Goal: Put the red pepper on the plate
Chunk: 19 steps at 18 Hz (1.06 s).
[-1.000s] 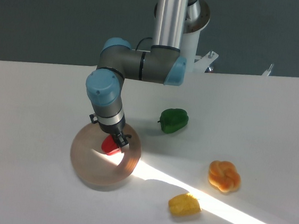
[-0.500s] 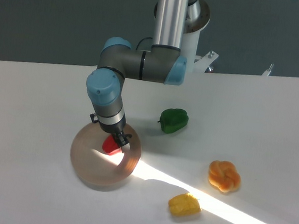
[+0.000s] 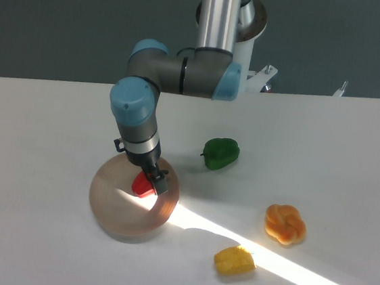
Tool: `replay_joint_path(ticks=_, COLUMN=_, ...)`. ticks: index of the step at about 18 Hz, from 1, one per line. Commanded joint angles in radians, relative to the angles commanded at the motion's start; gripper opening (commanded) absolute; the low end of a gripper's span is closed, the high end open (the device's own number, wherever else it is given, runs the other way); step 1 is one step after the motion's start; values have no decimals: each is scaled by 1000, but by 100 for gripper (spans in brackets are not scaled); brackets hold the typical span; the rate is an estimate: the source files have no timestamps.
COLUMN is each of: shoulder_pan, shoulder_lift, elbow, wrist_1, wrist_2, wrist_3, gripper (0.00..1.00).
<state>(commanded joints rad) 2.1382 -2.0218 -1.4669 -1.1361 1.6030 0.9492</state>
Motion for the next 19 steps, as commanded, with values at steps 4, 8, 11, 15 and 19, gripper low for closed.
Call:
replay_joint_path(ticks=4, shoulder_pan=78, shoulder_lift=0, elbow=98, wrist_1=-106, wrist_2=0, wrist_3=118, gripper=100)
replay_joint_path(ticks=8, shoulder_pan=178, shoulder_lift=-14, elbow=160, wrist_1=-111, wrist_2=0, wrist_3=264, gripper=100)
replay_joint_path(ticks=11, shoulder_pan=247, shoulder_lift=-34, elbow=200, wrist_1=-111, wrist_2=2, wrist_3=374, gripper=100)
replay_joint_path(ticks=15, shoulder_pan=347, shoulder_lift=-70, elbow=237, wrist_1=-100, wrist_2=2, wrist_3=555, gripper=100)
replay_joint_path(ticks=19, shoulder_pan=373, shoulder_lift=-80, elbow=249, wrist_1=-96, wrist_2=2, wrist_3=592, gripper=100)
